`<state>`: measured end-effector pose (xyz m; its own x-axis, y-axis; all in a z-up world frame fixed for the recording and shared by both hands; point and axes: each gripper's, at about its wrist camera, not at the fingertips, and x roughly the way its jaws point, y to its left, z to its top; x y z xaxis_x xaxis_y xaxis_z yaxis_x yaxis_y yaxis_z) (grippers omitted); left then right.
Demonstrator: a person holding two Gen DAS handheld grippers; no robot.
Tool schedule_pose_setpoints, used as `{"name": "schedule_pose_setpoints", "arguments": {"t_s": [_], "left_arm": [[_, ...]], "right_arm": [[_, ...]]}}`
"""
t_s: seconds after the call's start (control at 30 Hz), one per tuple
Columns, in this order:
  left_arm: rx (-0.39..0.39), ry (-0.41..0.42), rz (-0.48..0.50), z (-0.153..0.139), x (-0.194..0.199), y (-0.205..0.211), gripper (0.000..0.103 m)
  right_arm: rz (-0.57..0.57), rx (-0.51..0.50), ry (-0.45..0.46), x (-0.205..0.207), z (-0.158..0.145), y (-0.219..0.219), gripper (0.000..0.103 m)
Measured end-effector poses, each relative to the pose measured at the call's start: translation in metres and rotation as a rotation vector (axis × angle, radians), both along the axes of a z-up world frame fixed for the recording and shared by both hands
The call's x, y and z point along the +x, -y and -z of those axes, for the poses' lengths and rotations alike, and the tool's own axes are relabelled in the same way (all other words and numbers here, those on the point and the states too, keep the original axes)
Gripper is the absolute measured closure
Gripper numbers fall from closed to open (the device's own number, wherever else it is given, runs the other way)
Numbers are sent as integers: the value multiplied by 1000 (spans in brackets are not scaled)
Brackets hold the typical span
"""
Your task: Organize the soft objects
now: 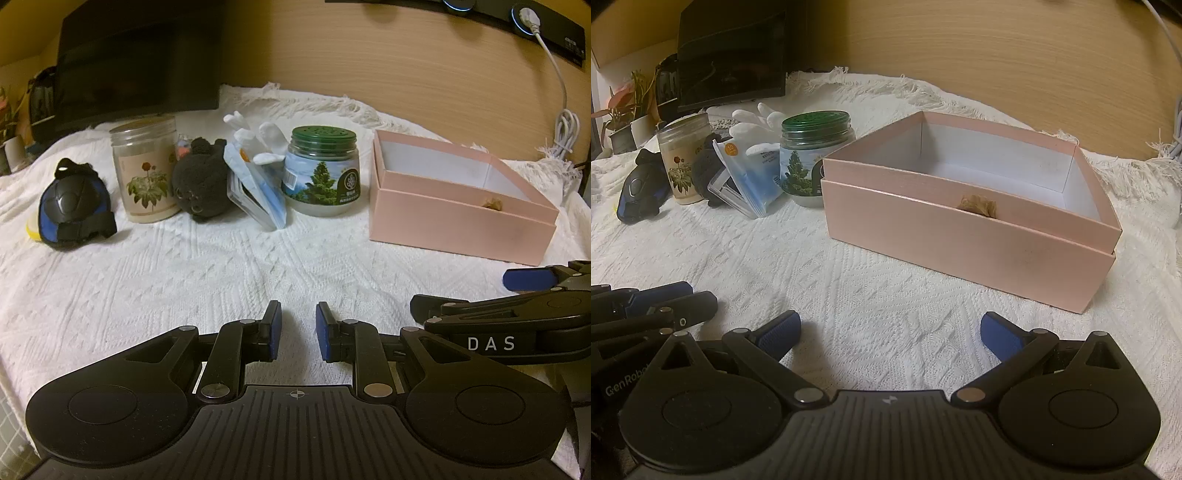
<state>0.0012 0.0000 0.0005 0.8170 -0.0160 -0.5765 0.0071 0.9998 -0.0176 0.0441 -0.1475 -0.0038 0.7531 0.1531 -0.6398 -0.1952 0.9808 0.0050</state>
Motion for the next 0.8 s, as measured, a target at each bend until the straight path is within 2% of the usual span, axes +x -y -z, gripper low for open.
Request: {"name": "schedule_pose_setpoints", "arguments": {"t_s": [0.8], "left_arm": [[-13, -1, -2, 1, 0, -1, 79]], "right_arm": [[0, -1, 0, 0, 0, 0, 0]]}}
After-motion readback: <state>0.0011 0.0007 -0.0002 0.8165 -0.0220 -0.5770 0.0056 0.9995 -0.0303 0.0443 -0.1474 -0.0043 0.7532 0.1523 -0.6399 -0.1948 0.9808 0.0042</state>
